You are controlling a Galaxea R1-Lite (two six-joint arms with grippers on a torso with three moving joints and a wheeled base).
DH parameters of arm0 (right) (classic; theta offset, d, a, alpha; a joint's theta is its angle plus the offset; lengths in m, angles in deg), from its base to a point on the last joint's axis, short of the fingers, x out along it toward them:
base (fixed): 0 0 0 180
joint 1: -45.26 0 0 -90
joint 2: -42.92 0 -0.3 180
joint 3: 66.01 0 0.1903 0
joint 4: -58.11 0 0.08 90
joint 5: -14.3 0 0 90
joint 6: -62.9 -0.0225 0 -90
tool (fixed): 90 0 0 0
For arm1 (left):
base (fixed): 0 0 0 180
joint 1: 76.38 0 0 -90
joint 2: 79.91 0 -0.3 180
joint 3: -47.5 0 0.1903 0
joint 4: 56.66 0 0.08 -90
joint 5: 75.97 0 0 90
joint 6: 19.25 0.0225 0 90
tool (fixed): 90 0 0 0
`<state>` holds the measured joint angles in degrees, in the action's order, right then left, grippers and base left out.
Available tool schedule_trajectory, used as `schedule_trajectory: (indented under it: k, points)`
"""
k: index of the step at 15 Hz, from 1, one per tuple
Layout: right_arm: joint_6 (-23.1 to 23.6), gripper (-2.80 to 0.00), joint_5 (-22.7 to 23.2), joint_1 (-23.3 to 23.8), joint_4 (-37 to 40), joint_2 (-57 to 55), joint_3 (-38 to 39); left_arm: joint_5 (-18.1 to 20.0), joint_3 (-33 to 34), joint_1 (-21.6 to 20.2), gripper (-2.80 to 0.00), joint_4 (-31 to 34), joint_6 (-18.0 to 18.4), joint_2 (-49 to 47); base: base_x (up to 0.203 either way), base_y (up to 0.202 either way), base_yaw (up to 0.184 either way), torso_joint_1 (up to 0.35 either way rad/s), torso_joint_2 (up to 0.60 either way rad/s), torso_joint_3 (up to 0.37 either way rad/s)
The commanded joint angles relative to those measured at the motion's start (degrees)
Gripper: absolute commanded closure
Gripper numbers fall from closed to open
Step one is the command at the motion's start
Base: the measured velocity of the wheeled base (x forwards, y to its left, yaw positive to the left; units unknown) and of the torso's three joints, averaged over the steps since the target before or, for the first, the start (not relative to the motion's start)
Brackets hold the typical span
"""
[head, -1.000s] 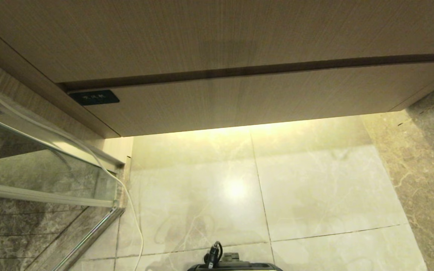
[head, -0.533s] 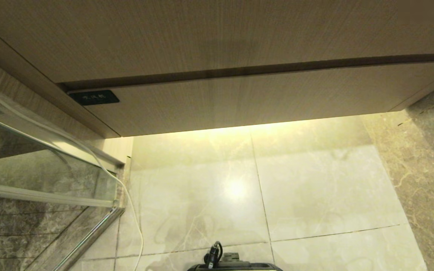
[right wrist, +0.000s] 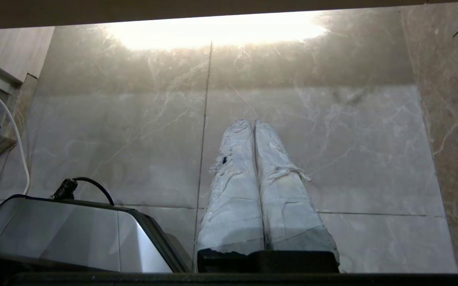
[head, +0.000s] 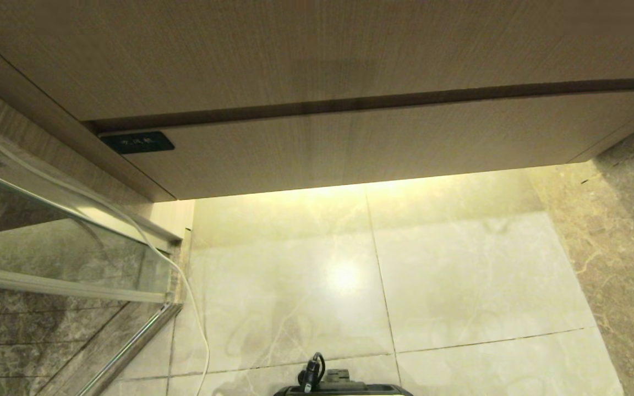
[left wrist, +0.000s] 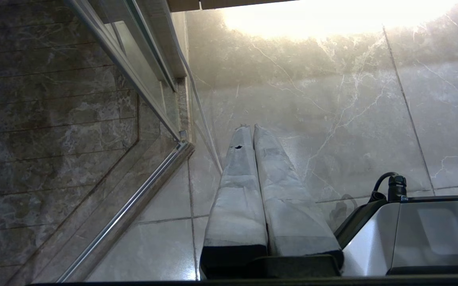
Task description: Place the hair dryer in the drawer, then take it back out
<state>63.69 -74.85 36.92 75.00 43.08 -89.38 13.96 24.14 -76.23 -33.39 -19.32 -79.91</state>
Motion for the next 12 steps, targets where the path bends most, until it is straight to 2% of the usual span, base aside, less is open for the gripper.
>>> schedule_trajectory:
  k: [1, 12]
  points:
    - [0.0, 0.0, 0.0, 0.0, 0.0, 2.1, 2.3, 0.0, 0.1, 0.0, 0.0, 0.0, -0.1, 0.0, 0.0, 0.0, 0.0, 0.0, 0.0, 0.0]
    - [0.0, 0.0, 0.0, 0.0, -0.1, 2.1, 2.3, 0.0, 0.1, 0.0, 0.0, 0.0, 0.0, 0.0, 0.0, 0.0, 0.0, 0.0, 0.0, 0.0]
